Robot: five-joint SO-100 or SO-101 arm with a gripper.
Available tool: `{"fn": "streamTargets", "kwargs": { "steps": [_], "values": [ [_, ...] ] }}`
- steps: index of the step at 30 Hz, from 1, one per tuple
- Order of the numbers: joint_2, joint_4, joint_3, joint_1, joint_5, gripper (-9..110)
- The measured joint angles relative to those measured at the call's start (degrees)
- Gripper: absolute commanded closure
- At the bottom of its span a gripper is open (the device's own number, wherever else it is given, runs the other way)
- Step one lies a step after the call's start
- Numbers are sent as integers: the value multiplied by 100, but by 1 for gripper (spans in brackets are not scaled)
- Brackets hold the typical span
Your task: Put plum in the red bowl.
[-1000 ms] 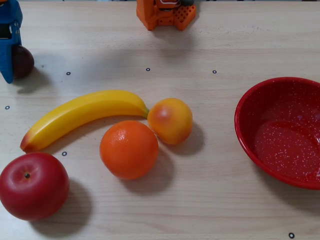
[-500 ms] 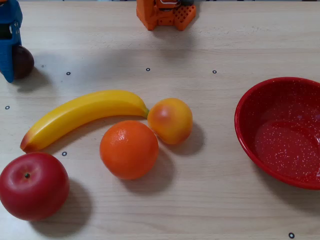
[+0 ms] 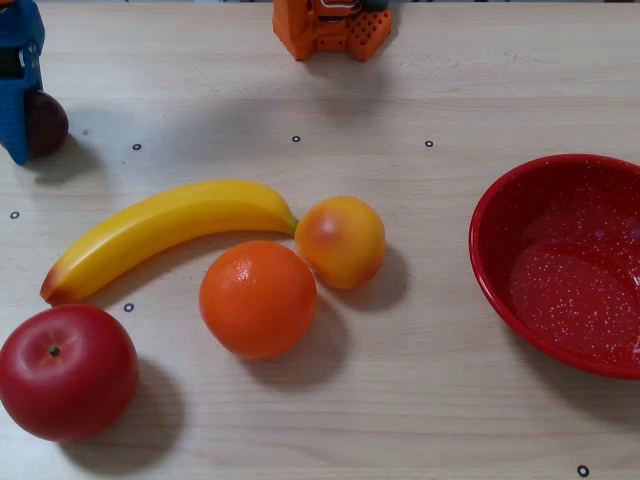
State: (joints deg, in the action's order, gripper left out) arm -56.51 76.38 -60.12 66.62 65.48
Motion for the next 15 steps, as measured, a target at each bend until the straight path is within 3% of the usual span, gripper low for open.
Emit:
{"fn": "streamTargets", "kwargs": {
  "steps": [7, 15],
  "values": [
    [0, -9, 0, 0, 79, 102],
    [0, -79, -9, 0, 202, 102]
  ]
}}
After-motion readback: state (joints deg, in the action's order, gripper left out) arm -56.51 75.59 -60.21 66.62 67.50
